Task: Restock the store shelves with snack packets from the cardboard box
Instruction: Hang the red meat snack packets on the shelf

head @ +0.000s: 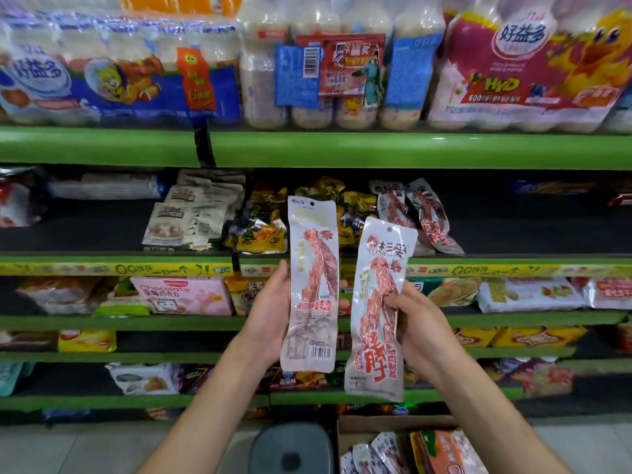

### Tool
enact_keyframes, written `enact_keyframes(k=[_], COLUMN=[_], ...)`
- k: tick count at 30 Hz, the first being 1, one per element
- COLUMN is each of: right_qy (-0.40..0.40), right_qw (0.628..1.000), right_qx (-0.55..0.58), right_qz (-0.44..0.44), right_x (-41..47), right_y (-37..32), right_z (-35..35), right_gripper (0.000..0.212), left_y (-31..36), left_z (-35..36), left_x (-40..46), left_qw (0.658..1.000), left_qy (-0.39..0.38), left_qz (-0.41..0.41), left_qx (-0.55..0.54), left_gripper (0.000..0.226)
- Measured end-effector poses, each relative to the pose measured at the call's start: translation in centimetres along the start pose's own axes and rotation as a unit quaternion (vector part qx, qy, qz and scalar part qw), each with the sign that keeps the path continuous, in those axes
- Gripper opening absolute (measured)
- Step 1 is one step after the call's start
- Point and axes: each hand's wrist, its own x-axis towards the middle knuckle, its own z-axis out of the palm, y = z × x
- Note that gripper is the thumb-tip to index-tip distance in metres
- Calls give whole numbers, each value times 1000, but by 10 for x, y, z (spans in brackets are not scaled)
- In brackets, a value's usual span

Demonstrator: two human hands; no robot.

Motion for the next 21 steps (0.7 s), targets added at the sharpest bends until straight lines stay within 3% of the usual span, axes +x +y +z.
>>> enact_keyframes(k=[4, 6, 8, 11, 16, 21], right_qy=[9, 9, 8, 2, -11, -12], right_qw=[1000, 999, 999, 998, 999, 999], right_qx=[15, 30, 42, 44, 32, 32], right_qz=[21, 27, 31, 35, 29, 23], right_x=[2, 3, 3, 4, 6, 9], right_y=[-4, -5, -7, -9, -11, -14], right_z=[4, 4, 4, 4, 0, 0], right_gripper=[24, 23, 22, 22, 20, 21], left_y=[1, 2, 4, 3, 8, 12], left_z=[-1, 5, 10, 10, 11, 11], left_x=[0, -2, -4, -1, -2, -6], left_qw=[998, 1000, 999, 997, 976, 979], left_qy=[22, -6, -18, 16, 42, 44], left_qz=[55, 28, -1, 39, 119, 99], left_qx=[26, 0, -38, 64, 175, 173], left_gripper=[29, 24, 29, 38, 22, 26])
